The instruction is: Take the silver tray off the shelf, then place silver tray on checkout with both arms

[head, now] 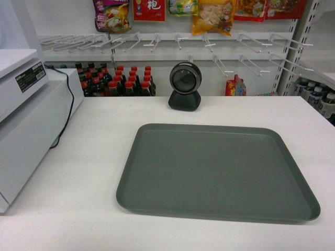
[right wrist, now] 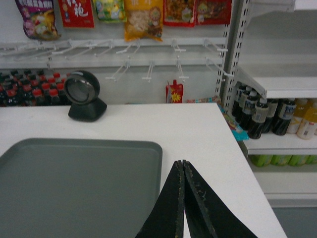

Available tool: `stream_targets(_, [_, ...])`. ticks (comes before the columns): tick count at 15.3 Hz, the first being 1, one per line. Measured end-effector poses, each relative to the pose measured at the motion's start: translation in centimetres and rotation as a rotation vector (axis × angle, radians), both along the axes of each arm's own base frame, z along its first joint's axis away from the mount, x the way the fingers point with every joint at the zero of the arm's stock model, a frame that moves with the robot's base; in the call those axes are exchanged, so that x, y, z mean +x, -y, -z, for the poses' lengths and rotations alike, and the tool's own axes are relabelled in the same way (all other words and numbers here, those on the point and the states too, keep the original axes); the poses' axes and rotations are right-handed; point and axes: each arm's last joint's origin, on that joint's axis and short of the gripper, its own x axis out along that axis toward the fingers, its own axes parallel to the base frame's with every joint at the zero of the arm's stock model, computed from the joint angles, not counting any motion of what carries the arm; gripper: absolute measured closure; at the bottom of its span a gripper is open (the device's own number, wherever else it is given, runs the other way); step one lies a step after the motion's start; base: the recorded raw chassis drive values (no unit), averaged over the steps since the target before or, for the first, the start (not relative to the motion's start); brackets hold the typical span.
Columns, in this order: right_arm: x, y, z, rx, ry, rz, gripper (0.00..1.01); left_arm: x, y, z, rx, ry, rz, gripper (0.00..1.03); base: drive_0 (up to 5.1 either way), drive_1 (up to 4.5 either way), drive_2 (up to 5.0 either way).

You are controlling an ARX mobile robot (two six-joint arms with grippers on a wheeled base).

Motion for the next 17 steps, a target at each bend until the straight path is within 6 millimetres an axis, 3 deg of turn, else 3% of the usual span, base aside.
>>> stream_targets(2, [-1.1,0.0,-1.1,0.000,0.050,0.000,0.99,-0.8,-1.1,-0.2,-0.001,0.005,-0.008,1.02,0.0,0.00,0.0])
stream_targets(7, [-3.3,0.0,-1.1,0.000,0.044,0.001,0.99,-2.6,-1.1,-0.5,-0.001,0.017,0.004,1.02,0.0,0.00,0.0])
stream_targets(17, [-5.2,0.0,-1.6,0.000,0.061,0.000,0.99,-4.3,-1.1,-0.9,-0.001,0.032,0.004,1.02,0.0,0.00,0.0])
